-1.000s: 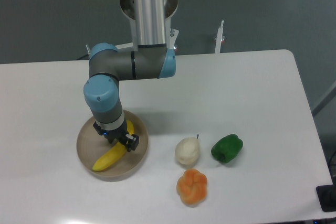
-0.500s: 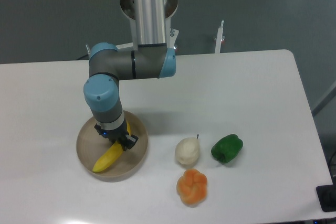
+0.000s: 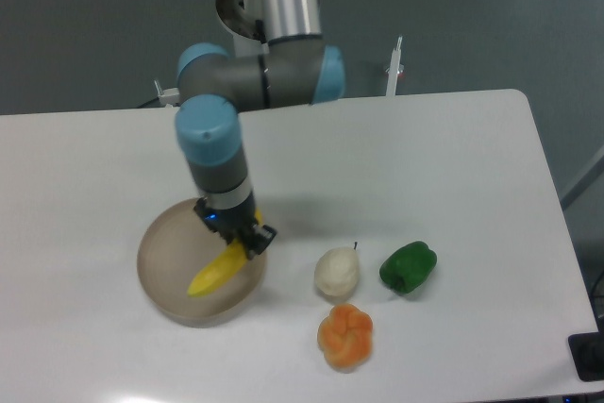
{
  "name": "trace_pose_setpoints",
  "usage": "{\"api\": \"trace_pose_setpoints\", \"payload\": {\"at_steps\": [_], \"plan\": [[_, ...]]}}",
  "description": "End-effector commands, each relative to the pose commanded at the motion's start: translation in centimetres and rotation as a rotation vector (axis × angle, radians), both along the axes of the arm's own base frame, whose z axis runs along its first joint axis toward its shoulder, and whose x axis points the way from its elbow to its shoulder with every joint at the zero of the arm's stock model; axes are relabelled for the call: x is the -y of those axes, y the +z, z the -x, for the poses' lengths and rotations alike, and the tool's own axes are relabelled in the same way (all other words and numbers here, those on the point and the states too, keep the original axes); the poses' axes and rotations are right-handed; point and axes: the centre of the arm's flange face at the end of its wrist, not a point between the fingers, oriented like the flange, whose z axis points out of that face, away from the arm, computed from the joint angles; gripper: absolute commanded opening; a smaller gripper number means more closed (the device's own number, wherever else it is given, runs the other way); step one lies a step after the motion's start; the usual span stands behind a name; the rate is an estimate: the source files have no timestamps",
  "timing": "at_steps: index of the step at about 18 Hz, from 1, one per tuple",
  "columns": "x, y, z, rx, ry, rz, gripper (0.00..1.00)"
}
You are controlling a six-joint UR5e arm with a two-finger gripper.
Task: Pick up the banana from the plate
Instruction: 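Lift the banana off the plate and carry it toward the pear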
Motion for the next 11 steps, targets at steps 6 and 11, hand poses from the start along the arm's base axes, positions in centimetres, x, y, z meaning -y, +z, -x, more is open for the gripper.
{"api": "trace_pose_setpoints", "payload": {"at_steps": [6, 11], "plan": [[2.9, 5.0, 11.8, -0.087, -0.026, -0.053, 0.31], [4.4, 6.9, 17.6, -0.121, -0.070, -0.078, 0.31]]}}
